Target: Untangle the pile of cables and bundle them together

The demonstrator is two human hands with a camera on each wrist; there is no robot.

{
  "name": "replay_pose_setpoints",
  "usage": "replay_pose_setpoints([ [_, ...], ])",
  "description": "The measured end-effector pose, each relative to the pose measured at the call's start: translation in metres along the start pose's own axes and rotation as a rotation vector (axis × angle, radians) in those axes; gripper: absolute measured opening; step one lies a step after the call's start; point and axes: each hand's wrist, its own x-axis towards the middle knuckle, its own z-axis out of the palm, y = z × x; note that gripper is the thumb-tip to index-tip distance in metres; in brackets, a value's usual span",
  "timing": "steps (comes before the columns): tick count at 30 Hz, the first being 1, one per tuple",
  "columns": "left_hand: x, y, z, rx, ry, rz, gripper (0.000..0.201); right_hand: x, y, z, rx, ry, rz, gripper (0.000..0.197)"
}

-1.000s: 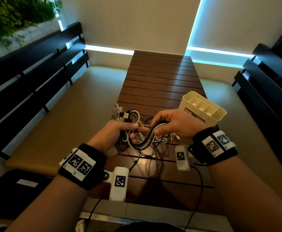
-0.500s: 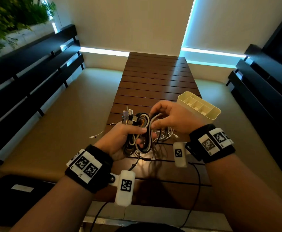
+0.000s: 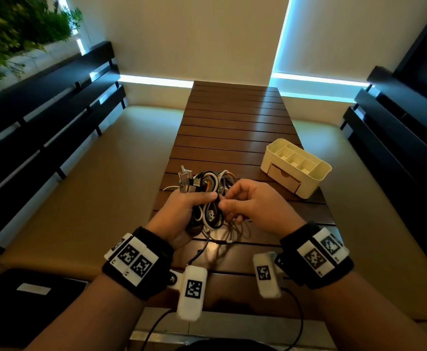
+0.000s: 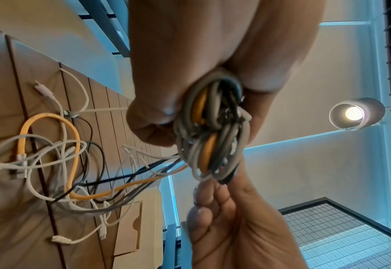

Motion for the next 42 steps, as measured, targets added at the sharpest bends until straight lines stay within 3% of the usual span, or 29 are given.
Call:
replay_pose_setpoints([
  [7, -0.001, -0.001, 0.009, 0.002, 0.034, 0.074, 0.017, 0.000, 0.002, 0.007, -0.133, 0.125, -0.017, 0.036],
  [10, -0.002, 0.003, 0.010, 0.005, 0.009, 0.050, 0.013, -0.002, -0.001, 0.001, -0.192, 0.051, -0.031, 0.042],
  [12, -0.001, 0.005, 0.007, 0.020, -0.004, 0.037, 0.007, -0.002, -0.003, -0.012, -0.117, 0.006, -0.071, 0.043],
  [16, -0.003, 0.011, -0.001, 0.064, -0.079, 0.014, 0.016, 0.004, -0.006, -0.043, -0.088, 0.096, -0.201, 0.059],
  [20, -0.008, 0.014, 0.006, 0.135, -0.219, -0.069, 0.035, 0.012, -0.024, -0.037, -0.318, -0.125, -0.217, 0.084],
  [23, -0.009, 0.018, 0.008, 0.150, -0.290, -0.080, 0.044, 0.018, -0.036, -0.028, -0.259, -0.303, -0.134, 0.087],
  [26, -0.009, 0.022, 0.002, 0.113, -0.320, -0.085, 0.057, 0.021, -0.034, -0.023, -0.253, -0.288, -0.096, 0.074],
  [32, -0.007, 0.019, -0.007, 0.064, -0.255, -0.044, 0.054, 0.031, -0.011, -0.014, -0.266, -0.052, -0.098, 0.007],
  [37, -0.011, 0.032, -0.005, 0.060, -0.246, 0.042, 0.028, 0.035, -0.023, -0.008, -0.266, 0.075, -0.184, 0.014],
  [42, -0.014, 0.065, -0.002, 0.061, -0.302, 0.177, 0.033, 0.038, -0.063, -0.020, -0.247, 0.190, -0.396, 0.009],
])
